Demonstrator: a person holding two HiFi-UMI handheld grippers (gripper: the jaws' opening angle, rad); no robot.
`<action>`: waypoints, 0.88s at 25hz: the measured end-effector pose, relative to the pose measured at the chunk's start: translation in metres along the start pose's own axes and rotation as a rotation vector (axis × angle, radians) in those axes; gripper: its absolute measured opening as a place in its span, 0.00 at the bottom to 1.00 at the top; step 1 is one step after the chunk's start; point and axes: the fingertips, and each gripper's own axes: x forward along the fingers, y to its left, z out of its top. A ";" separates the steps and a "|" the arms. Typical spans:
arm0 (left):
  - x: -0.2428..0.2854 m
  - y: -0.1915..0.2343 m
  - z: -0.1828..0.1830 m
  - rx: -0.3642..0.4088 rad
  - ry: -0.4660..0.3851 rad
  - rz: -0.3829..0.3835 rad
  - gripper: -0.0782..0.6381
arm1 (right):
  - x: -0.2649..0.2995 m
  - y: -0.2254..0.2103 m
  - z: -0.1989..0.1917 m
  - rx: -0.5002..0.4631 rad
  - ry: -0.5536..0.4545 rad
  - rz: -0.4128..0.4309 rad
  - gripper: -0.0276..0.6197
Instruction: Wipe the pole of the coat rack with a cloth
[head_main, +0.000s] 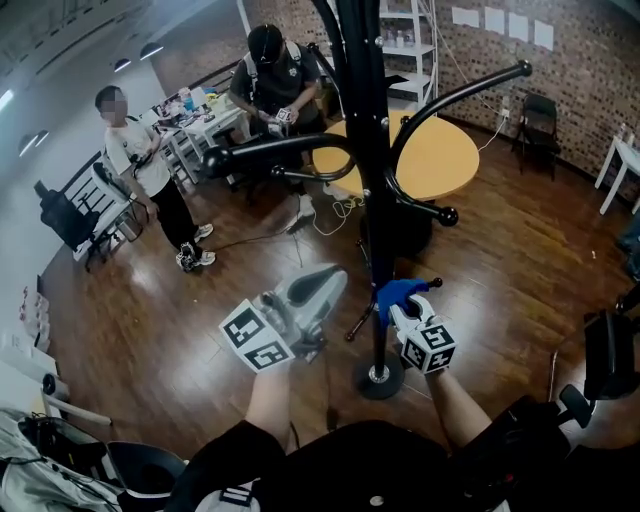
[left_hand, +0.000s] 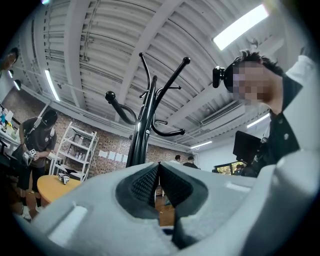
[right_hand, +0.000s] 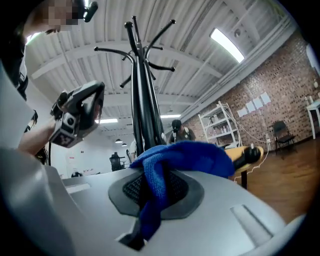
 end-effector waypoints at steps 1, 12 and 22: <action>0.000 -0.001 -0.001 -0.002 0.002 -0.006 0.11 | 0.001 -0.005 -0.020 0.017 0.038 -0.011 0.08; 0.003 0.001 -0.011 -0.005 0.009 0.007 0.11 | -0.007 0.041 0.076 0.062 -0.150 0.105 0.08; -0.001 0.000 -0.002 0.004 -0.041 0.000 0.11 | -0.002 0.089 0.292 -0.163 -0.434 0.173 0.08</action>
